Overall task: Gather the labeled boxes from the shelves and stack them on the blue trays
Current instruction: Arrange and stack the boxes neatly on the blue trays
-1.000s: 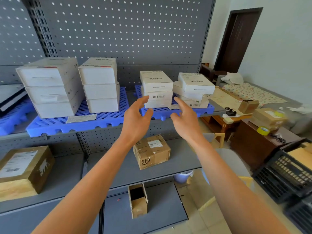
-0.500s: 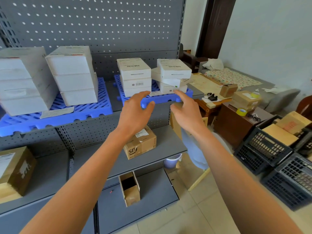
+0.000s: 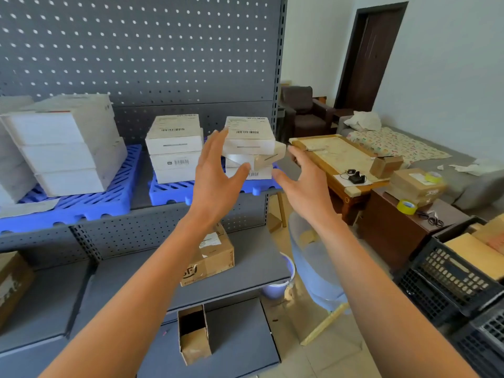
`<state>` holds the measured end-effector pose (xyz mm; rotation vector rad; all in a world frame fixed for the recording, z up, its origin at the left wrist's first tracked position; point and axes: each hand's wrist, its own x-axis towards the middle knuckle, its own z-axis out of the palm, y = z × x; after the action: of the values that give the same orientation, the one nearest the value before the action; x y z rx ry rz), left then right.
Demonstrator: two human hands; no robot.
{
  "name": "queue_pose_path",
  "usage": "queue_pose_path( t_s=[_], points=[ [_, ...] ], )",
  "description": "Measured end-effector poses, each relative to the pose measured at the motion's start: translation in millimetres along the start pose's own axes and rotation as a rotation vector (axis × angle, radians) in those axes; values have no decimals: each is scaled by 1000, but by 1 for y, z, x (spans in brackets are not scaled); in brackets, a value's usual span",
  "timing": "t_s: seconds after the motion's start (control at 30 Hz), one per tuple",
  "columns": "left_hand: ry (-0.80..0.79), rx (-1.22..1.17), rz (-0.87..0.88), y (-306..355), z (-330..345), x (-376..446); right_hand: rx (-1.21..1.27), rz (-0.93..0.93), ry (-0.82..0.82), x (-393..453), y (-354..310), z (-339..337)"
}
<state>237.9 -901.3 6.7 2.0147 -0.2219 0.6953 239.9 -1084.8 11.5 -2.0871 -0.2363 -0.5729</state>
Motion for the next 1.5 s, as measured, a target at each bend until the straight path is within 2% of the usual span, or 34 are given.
queue_pose_path(
  t_s=[0.27,0.6,1.07,1.5],
  points=[
    [101,60,-60,4,29,11,67,-24,-123,38,23,6],
    [147,38,-88,0,34,14,201,-142,-174,58,38,13],
    [92,12,-49,-10,27,15,266,-148,-241,73,59,17],
    [0,-135,-60,-17,22,20,284,-159,-230,67,56,19]
  ],
)
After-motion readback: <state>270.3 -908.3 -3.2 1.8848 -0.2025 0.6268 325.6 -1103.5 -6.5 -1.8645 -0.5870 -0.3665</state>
